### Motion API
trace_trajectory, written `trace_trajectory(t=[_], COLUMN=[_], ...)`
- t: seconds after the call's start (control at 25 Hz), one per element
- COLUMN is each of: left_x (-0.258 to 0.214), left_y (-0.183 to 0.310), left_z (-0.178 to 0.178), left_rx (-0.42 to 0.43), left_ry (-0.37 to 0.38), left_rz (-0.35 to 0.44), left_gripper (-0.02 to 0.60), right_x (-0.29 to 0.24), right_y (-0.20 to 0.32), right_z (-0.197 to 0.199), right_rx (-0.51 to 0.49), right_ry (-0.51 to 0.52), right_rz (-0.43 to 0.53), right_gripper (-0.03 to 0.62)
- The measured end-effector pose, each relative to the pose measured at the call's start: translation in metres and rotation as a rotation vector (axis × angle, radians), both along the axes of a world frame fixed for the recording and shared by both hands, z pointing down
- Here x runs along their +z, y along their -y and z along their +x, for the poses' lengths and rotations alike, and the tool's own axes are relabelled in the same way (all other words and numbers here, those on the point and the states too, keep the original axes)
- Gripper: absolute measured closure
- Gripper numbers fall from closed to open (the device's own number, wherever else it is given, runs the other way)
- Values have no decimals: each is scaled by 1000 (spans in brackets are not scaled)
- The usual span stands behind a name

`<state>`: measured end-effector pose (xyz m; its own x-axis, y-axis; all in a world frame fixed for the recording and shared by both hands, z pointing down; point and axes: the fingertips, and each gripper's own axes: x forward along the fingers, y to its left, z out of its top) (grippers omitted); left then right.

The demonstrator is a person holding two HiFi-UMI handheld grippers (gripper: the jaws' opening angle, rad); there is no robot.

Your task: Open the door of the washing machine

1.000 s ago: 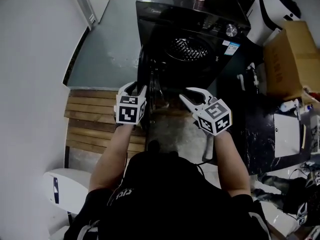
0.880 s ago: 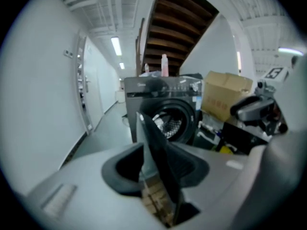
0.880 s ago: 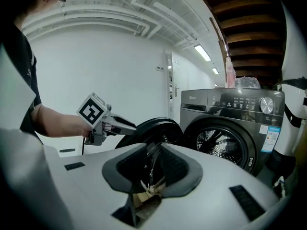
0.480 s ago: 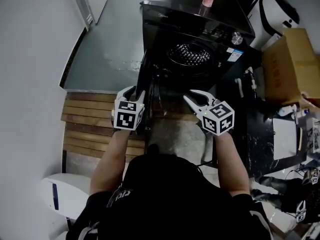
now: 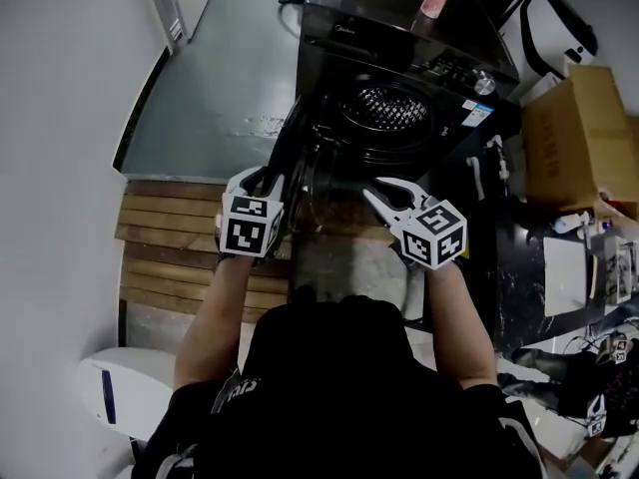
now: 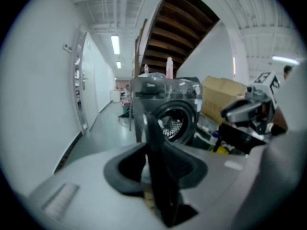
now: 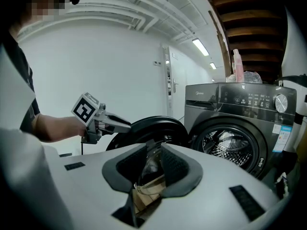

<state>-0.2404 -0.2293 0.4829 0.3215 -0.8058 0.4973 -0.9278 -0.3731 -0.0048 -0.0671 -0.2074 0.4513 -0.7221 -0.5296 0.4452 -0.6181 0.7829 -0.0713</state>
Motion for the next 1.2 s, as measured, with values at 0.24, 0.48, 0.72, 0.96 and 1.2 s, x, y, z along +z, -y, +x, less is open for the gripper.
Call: trace_trajectory(t=[0.24,0.48,0.72,0.96,1.2], left_x=[-27,-44,-57,-72,-90], left_y=[8,21,46,74,102], left_z=[-8,12,61,124,173], left_rx=[-34,-8,26,100,158], left_ry=[-59,-76,-130,-142,-172], left_rz=[60,98,116,168,211], left_gripper=[454,454,454,454,453], right_x=[0,3,-1,-8,-28], right_y=[3,9,33,55,88], right_z=[3,24,74,125,170], right_rx=[13,17,60,92,129], right_ry=[6,18,47,106,215], right_rz=[0,-2,8,7,28], right_gripper=[511,511,578,599,599])
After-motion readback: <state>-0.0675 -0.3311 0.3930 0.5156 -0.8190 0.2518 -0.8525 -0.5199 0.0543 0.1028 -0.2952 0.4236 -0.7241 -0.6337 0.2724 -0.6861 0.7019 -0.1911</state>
